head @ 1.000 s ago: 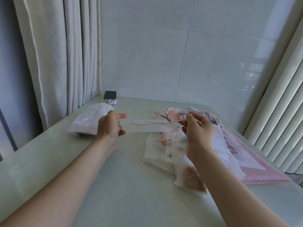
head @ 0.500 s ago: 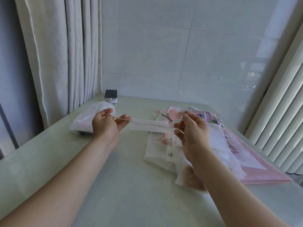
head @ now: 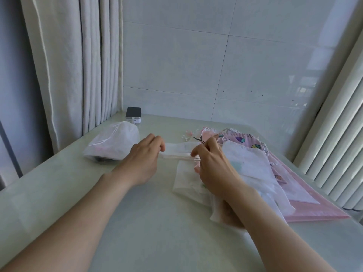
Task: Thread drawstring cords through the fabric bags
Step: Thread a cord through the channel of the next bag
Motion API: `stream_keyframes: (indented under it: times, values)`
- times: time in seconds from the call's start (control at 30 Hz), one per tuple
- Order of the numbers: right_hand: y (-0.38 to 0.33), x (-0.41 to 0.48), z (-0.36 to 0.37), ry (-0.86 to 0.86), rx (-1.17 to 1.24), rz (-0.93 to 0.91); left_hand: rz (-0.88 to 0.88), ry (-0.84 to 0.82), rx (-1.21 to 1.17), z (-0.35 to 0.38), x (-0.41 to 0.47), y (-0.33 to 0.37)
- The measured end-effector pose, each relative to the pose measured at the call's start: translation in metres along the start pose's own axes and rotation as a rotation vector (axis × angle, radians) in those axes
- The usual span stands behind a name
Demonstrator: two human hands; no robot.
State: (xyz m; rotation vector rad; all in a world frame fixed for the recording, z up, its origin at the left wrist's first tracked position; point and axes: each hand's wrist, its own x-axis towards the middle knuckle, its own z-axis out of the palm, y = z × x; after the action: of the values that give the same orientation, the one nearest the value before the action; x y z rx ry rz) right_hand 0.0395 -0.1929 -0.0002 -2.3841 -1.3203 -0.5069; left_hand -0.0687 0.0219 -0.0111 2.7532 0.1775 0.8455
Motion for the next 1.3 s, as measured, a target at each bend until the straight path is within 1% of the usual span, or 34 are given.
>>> stream_keyframes:
  times: [0.07,0.13,0.27,0.33,0.4,0.5,0.63,0.73,0.8,0.93,1.07,1.2,1.3]
  values:
    - [0.002,0.001,0.000,-0.019,-0.024,-0.005,-0.019,-0.068,0.037,0.000,0.000,0.000]
    - [0.003,0.003,0.000,0.005,-0.031,-0.011,-0.046,-0.094,0.043,-0.003,0.000,0.001]
    - [0.003,0.004,-0.003,0.111,-0.082,-0.045,-0.093,-0.070,0.050,-0.002,0.000,0.003]
    - [0.002,0.004,-0.004,0.142,-0.091,-0.050,-0.112,-0.007,0.025,0.002,0.000,0.005]
    - [0.000,0.005,-0.003,0.165,-0.076,-0.011,-0.138,0.052,0.038,0.006,0.001,0.007]
    - [-0.002,0.005,-0.004,0.207,-0.041,0.061,-0.210,0.092,0.032,0.008,0.003,0.010]
    - [-0.003,0.006,-0.007,0.203,0.122,0.150,-0.370,0.110,-0.100,0.004,0.005,0.012]
    - [0.000,0.006,-0.006,0.240,0.230,0.280,-0.436,0.132,-0.106,0.003,0.005,0.011]
    - [-0.001,0.006,-0.007,0.226,0.250,0.341,-0.443,0.157,-0.106,0.002,0.005,0.008]
    - [-0.005,0.007,-0.011,0.196,0.271,0.396,-0.470,0.184,-0.091,-0.003,0.005,0.005]
    - [-0.009,0.008,-0.013,0.253,0.207,0.392,-0.453,0.192,-0.001,-0.009,0.004,0.005]
    - [-0.013,0.008,-0.014,0.294,0.149,0.386,-0.395,0.250,0.111,-0.008,0.004,0.007]
    - [-0.010,0.004,-0.011,0.295,0.129,0.345,-0.335,0.271,0.122,-0.001,0.000,0.003]
